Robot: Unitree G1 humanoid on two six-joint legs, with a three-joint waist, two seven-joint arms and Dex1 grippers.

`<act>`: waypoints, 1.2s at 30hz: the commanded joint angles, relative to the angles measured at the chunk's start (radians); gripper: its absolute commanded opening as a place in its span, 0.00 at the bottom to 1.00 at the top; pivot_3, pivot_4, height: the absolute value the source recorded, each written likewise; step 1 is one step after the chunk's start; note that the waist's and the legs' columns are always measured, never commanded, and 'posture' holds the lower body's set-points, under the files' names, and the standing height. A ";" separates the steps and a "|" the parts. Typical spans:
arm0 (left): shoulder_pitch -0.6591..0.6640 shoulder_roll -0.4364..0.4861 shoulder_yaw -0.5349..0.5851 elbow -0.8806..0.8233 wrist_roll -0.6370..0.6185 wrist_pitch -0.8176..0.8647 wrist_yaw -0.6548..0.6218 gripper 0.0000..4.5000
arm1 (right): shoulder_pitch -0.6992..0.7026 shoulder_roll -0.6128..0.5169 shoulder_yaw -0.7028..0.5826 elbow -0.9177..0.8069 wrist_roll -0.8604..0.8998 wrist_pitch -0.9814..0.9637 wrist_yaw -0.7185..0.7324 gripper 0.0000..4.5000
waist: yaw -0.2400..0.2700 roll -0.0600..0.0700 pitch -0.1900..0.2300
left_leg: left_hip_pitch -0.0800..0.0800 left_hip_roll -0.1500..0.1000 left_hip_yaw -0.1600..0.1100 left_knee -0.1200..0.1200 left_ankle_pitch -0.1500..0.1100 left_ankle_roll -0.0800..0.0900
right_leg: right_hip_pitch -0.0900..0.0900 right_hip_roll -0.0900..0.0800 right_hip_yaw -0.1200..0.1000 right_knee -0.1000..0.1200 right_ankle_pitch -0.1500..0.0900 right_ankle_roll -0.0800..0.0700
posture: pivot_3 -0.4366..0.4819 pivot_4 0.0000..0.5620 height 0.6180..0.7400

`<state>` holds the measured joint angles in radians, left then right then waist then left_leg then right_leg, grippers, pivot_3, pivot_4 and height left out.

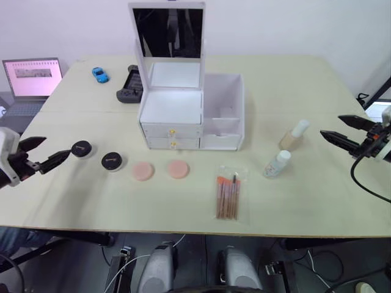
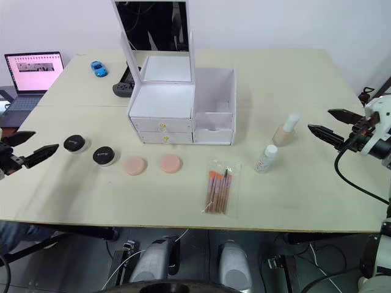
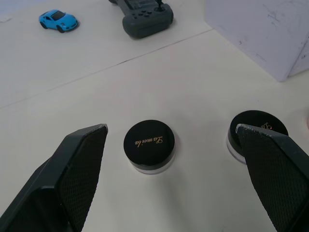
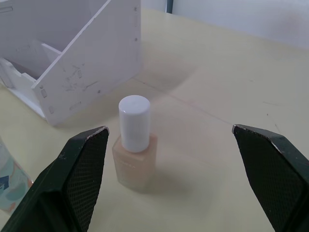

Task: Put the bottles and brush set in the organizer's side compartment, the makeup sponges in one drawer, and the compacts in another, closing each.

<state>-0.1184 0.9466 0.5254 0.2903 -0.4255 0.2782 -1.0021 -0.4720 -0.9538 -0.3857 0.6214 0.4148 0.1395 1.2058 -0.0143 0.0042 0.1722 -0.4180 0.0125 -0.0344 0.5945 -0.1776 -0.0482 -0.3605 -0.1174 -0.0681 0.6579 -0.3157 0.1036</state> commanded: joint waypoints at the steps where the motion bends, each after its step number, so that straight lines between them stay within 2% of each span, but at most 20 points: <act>1: -0.014 0.018 0.015 -0.009 -0.004 -0.025 -0.005 1.00 | 0.008 -0.003 -0.035 -0.047 0.026 -0.005 -0.011 0.97 | 0.000 0.000 0.000 | 0.000 0.000 0.000 0.000 0.000 0.000 | 0.000 0.000 0.000 0.000 0.000 0.000 | 0.48 0.27 1.00; 14: -0.012 0.021 0.012 -0.013 -0.013 -0.032 -0.018 1.00 | 0.038 -0.021 -0.057 -0.046 0.027 -0.017 -0.007 0.97 | 0.000 -0.003 0.002 | 0.001 0.001 0.005 -0.001 0.000 0.000 | -0.002 0.001 0.005 0.000 0.001 0.001 | 0.48 0.27 1.00; 19: -0.063 0.039 -0.034 -0.103 -0.052 0.057 -0.065 1.00 | 0.092 -0.043 -0.045 -0.163 0.024 0.035 -0.007 0.97 | 0.004 -0.004 0.002 | 0.001 0.001 0.006 -0.001 0.000 0.000 | -0.003 0.001 0.006 0.000 0.001 0.001 | 0.48 0.27 1.00; 25: -0.216 0.033 -0.166 -0.377 -0.152 0.262 -0.047 1.00 | 0.216 -0.038 -0.105 -0.486 0.097 0.233 -0.103 0.97 | 0.010 -0.007 0.004 | 0.000 0.002 0.005 -0.001 0.000 0.000 | -0.002 0.001 0.006 0.000 0.001 0.001 | 0.48 0.27 1.00; 29: -0.447 -0.117 -0.331 -0.482 -0.213 0.387 0.052 1.00 | 0.301 -0.018 -0.162 -0.693 0.161 0.379 -0.194 0.97 | 0.025 -0.008 0.005 | 0.001 0.001 0.006 0.000 0.000 0.000 | -0.001 0.002 0.007 -0.002 0.002 0.002 | 0.48 0.27 1.00; 34: -0.681 -0.251 -0.566 -0.531 -0.177 0.463 0.042 1.00 | 0.481 0.042 -0.286 -0.939 0.206 0.475 -0.289 0.97 | 0.030 -0.013 0.008 | 0.000 0.002 0.005 0.001 -0.001 0.001 | 0.000 0.004 0.007 -0.005 0.004 0.003 | 0.48 0.27 1.00; 36: -0.768 -0.294 -0.604 -0.491 -0.169 0.494 0.058 1.00 | 0.528 0.080 -0.324 -0.995 0.206 0.480 -0.335 0.97 | 0.029 -0.014 0.008 | -0.001 0.002 0.005 0.002 -0.001 0.001 | 0.000 0.004 0.007 -0.006 0.004 0.004 | 0.48 0.27 1.00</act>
<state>-0.8362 0.6548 -0.0715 -0.2037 -0.6077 0.7589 -0.9536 0.0469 -0.8835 -0.6439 -0.3148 0.6025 0.6160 0.9091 0.0151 -0.0093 0.1803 -0.4191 0.0141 -0.0290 0.5962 -0.1784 -0.0468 -0.3600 -0.1134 -0.0607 0.6511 -0.3111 0.1084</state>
